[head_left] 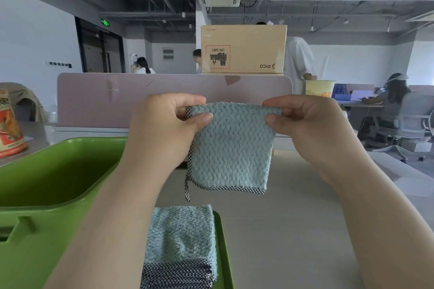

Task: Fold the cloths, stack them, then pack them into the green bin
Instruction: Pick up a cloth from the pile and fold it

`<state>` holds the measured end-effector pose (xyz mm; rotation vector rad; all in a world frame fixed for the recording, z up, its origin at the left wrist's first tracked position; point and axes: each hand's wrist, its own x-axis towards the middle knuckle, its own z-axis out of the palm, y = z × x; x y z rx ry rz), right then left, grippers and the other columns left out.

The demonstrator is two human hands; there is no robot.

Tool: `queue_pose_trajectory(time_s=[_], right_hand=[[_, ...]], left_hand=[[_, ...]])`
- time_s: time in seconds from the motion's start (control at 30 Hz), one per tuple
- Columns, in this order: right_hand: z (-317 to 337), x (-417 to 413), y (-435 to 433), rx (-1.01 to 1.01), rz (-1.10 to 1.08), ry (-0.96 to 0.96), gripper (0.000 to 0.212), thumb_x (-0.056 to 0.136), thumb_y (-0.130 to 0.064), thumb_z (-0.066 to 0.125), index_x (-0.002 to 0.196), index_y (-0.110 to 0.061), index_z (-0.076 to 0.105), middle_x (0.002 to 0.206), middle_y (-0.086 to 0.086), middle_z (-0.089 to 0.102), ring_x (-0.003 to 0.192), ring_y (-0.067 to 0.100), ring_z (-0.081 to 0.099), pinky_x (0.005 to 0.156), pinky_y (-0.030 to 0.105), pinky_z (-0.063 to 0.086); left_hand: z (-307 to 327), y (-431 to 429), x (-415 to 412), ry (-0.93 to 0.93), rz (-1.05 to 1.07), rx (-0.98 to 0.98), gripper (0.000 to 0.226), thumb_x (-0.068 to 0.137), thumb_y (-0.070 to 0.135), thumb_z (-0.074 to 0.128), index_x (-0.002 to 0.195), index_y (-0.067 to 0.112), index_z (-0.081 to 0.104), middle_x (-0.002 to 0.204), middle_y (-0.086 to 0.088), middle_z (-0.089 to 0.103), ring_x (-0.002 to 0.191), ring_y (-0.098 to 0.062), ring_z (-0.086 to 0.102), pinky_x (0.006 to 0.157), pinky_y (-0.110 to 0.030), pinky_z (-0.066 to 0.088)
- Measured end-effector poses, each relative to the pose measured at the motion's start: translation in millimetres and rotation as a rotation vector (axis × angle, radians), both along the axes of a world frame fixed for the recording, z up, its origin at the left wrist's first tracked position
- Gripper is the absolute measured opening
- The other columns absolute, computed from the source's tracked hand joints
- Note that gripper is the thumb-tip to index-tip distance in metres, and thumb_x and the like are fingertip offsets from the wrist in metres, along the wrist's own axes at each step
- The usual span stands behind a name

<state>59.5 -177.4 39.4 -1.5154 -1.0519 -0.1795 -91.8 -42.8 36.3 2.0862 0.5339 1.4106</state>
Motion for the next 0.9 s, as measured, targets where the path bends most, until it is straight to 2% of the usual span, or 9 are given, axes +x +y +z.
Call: queue_pose_trajectory(time_s=[0.07,0.2,0.37,0.5,0.6,0.67,0.73,0.83,0.9], right_hand=[[0.4,0.7,0.0,-0.007,-0.041,-0.035,0.023,0.084,-0.009,0.068,0.101,-0.023,0.072,0.080,-0.009,0.068,0.068,0.003,0.063,0.058,0.000,0.043],[0.5,1.2,0.1,-0.013,-0.093,-0.084,0.019,0.086,-0.010,0.065,0.100,-0.020,0.073,0.091,0.004,0.072,0.084,0.017,0.067,0.060,0.003,0.043],[0.8,0.2,2.1,-0.014,-0.131,-0.114,0.016,0.090,-0.010,0.059,0.090,-0.025,0.066,0.100,0.004,0.067,0.088,0.014,0.060,0.069,0.011,0.041],[-0.3,0.4,4.1,0.044,-0.040,0.030,0.023,0.095,-0.008,0.050,0.087,-0.023,0.065,0.090,0.006,0.068,0.079,0.020,0.061,0.072,0.034,0.049],[-3.3,-2.4,6.5,0.121,0.008,0.233,0.027,0.097,-0.007,0.047,0.085,-0.021,0.068,0.089,0.009,0.069,0.083,0.027,0.064,0.079,0.048,0.055],[-4.0,-6.7,8.9,0.191,0.105,0.423,0.034,0.097,-0.004,0.043,0.079,-0.019,0.069,0.086,0.009,0.069,0.082,0.028,0.065,0.081,0.050,0.055],[-4.4,-11.1,10.0,0.245,0.185,0.589,0.036,0.097,-0.002,0.041,0.080,-0.015,0.069,0.084,0.010,0.070,0.079,0.026,0.066,0.076,0.045,0.056],[-4.7,-9.8,11.0,0.285,0.231,0.728,0.030,0.098,-0.001,0.040,0.093,-0.008,0.068,0.089,0.012,0.071,0.075,0.024,0.067,0.065,0.038,0.059],[-4.4,-5.8,11.2,0.304,0.240,0.764,0.029,0.098,-0.001,0.039,0.094,-0.008,0.067,0.088,0.011,0.071,0.073,0.022,0.067,0.066,0.040,0.059]], left_hand=[[1.0,-0.5,-0.4,-0.003,0.008,0.004,0.019,0.077,0.026,0.075,0.094,0.034,0.071,0.083,0.014,0.068,0.076,0.000,0.063,0.066,-0.017,0.046],[1.3,-2.1,-0.1,0.013,0.032,0.029,0.020,0.075,0.025,0.077,0.071,0.038,0.062,0.073,0.015,0.064,0.065,0.002,0.058,0.057,-0.015,0.038],[1.0,-1.6,-0.6,-0.017,-0.008,-0.015,0.017,0.076,0.029,0.075,0.070,0.037,0.061,0.084,0.020,0.062,0.084,-0.002,0.059,0.073,-0.022,0.043],[2.6,-4.9,0.9,-0.103,-0.258,-0.253,0.014,0.072,0.020,0.077,0.073,0.029,0.066,0.086,-0.004,0.068,0.073,-0.011,0.061,0.065,-0.022,0.044],[5.2,-10.1,3.5,-0.192,-0.502,-0.486,0.020,0.053,0.017,0.075,0.070,0.026,0.070,0.075,0.000,0.069,0.068,-0.012,0.067,0.064,-0.027,0.054],[7.5,-14.3,5.3,-0.237,-0.673,-0.647,0.032,0.051,0.009,0.069,0.080,0.023,0.068,0.074,0.003,0.073,0.066,-0.013,0.070,0.060,-0.026,0.058],[8.1,-17.2,5.8,-0.159,-0.754,-0.711,0.041,0.056,0.010,0.067,0.097,0.018,0.068,0.089,-0.002,0.076,0.078,-0.017,0.072,0.068,-0.030,0.059],[2.5,-14.0,1.7,0.161,-0.699,-0.683,0.057,0.060,0.028,0.070,0.114,0.010,0.065,0.109,-0.007,0.072,0.101,-0.021,0.068,0.087,-0.039,0.055],[-2.6,-11.2,-1.1,0.324,-0.644,-0.667,0.058,0.059,0.029,0.075,0.111,0.007,0.063,0.108,-0.007,0.073,0.098,-0.020,0.068,0.083,-0.041,0.057]])
